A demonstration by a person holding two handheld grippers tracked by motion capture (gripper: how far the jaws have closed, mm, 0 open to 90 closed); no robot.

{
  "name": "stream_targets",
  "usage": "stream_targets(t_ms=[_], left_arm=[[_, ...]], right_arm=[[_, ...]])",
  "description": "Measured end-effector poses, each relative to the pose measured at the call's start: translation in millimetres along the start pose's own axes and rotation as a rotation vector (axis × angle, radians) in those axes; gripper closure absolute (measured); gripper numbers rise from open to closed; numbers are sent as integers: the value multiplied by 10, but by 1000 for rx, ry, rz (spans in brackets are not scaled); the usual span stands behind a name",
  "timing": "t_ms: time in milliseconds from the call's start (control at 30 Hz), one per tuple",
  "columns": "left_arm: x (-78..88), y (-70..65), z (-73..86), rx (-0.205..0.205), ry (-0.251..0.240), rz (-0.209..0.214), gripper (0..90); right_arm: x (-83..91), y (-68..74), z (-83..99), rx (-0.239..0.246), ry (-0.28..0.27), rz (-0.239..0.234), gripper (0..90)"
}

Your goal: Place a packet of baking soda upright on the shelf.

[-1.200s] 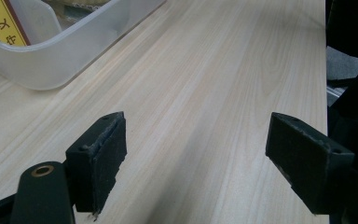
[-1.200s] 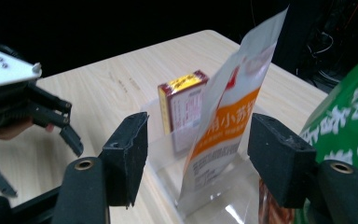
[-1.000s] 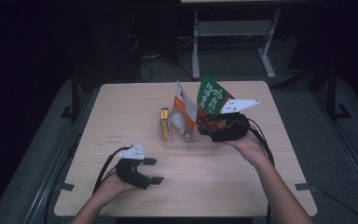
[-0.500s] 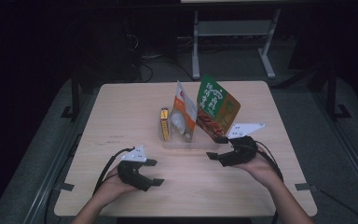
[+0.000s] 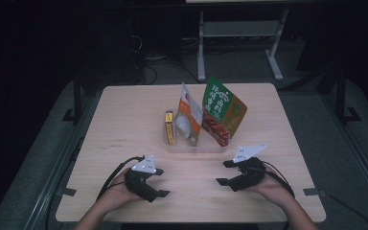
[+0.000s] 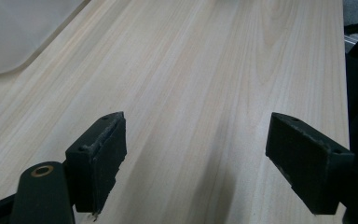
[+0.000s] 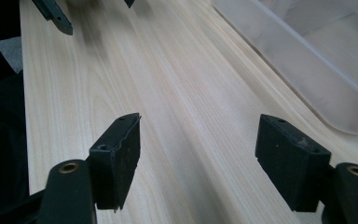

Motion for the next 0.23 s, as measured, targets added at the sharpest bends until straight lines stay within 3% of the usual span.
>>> stream_targets(t_ms=[233], left_arm=[[-2, -1, -3, -1, -2, 2, 199]], right_arm=[[-7, -6, 16, 2, 3, -1, 300]])
Point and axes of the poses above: each handheld gripper's, and its own axes: x roughly backward along the jaws, z roughly out of its underside, y roughly to its left, the point moved 6 cm from there along -x, roughly forward along the jaws, and after that the axes turned 1 degree about -z, right-handed, at the moved point
